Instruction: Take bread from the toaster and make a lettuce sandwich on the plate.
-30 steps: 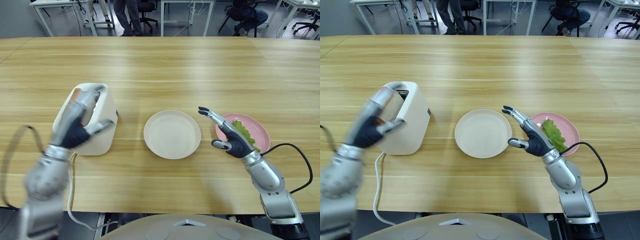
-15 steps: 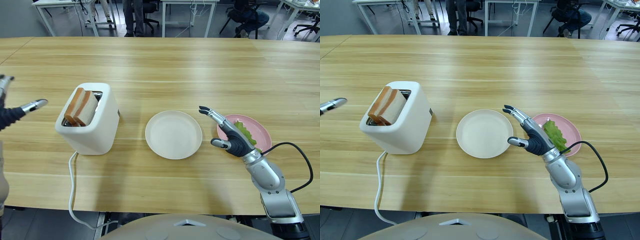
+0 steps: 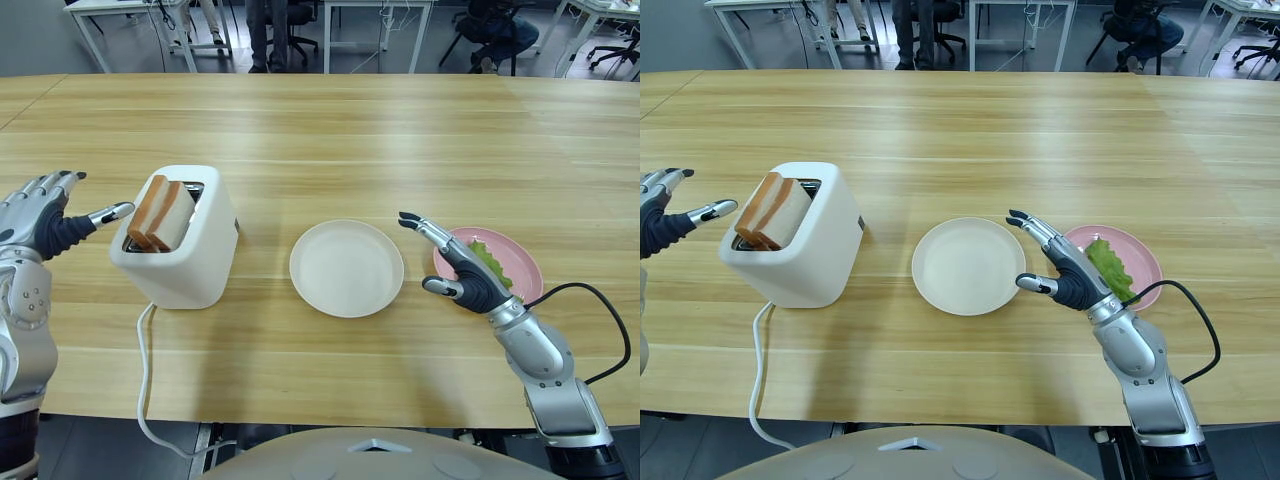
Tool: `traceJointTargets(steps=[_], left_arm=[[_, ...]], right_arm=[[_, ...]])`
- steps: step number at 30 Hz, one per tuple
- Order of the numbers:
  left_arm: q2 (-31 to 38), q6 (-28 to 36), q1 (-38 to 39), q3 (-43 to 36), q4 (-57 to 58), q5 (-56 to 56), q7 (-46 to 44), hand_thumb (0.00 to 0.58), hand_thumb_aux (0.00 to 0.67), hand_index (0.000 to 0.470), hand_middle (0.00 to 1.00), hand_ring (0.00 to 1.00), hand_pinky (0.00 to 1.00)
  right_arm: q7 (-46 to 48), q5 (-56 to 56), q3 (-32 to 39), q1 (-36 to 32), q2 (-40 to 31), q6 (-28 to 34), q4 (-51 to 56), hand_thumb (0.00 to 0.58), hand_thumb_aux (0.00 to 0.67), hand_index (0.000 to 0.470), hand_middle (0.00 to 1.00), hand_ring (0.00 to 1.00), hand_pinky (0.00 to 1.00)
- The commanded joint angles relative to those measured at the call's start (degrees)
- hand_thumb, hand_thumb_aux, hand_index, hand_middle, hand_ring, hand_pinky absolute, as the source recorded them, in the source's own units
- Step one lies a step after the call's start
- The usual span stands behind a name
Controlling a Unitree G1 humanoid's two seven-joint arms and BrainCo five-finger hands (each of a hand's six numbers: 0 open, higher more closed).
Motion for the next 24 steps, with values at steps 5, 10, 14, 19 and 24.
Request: traceJointTargets(steps=[5,10,14,19,24], left_arm=[[-0.2,1.5,-3.1,-4.7,2.3,-0.1,-0.6,0.000,0.000,0.000,0.00,0.00,0.00],[-0.3,2.3,-3.0,-9.1,3.1,1.3,-1.0,0.000,0.000,0.000,0.00,0.00,0.00],[-0.3,2.7,-3.1,-11.9,3.6,1.6,-1.4,0.000,0.000,0.000,0.00,0.00,0.00],[0.9,3.4,-3.3,-14.1,4.9,2.8,-1.7,0.000,0.000,0.000,0.00,0.00,0.00],[1.3,4.2,-3.6,-14.7,5.4,3.7,-2.1,0.000,0.000,0.000,0.00,0.00,0.00]], right_arm=[[0.2,0.1,0.2,0.4,0.2,1.0,-1.6,0.000,0.000,0.000,0.00,0.00,0.00],[0.1,-0.3,0.6,0.5,0.5,1.3,-1.9,0.000,0.000,0.000,0.00,0.00,0.00],[-0.1,-0.6,0.9,0.8,0.7,1.2,-1.8,0.000,0.000,0.000,0.00,0.00,0.00],[-0.1,-0.9,1.2,0.9,1.1,1.4,-2.1,0.000,0.000,0.000,0.00,0.00,0.00],[0.0,-1.0,1.3,0.7,1.4,1.6,-2.2,0.000,0.000,0.000,0.00,0.00,0.00]])
